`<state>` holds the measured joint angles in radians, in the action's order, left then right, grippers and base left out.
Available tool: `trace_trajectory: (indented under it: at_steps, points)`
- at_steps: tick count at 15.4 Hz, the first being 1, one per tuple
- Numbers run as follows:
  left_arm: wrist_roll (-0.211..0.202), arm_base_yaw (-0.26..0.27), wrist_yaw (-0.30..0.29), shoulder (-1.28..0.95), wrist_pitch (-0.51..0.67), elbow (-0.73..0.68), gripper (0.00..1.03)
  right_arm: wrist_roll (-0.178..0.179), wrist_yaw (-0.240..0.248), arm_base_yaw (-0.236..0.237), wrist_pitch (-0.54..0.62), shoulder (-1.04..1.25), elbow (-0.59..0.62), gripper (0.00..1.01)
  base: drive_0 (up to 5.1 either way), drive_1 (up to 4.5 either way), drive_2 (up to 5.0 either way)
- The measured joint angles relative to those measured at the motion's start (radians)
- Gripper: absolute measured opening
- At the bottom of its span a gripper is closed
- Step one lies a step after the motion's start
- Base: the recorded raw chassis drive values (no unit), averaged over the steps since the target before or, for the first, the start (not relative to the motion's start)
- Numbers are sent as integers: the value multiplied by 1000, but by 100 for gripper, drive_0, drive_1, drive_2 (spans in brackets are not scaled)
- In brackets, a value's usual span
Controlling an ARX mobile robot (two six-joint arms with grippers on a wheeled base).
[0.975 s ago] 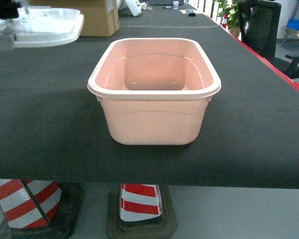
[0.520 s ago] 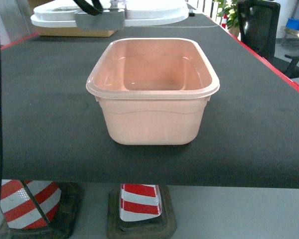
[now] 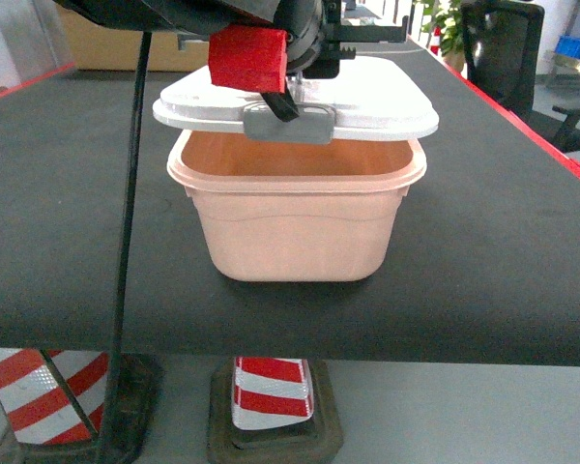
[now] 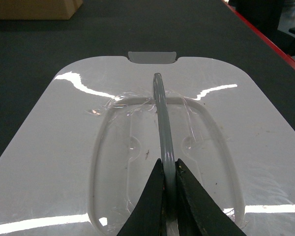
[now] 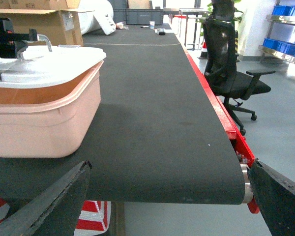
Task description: Pick capacitor and pack into box
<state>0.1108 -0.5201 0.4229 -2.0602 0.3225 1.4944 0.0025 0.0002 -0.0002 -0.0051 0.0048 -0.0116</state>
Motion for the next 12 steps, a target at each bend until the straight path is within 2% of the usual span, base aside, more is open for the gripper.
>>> trace_trajectory:
  at_steps: [5,7,8,11,12]
  points:
    - [14,-26,69,-40,21,0,2,0,0,0,0,0,0,98,0,0,0]
    - [21,-35,72,-58,12,1,2,0,0,0,0,0,0,98,0,0,0]
    - [21,-39,68,-72,27,1,7,0,0,0,0,0,0,98,0,0,0]
    - [13,-35,73,-76,102,-2,41,0,0,0,0,0,0,98,0,0,0]
    - [13,-28,52,-64,177,-26,53,0,0,0,0,0,0,98,0,0,0]
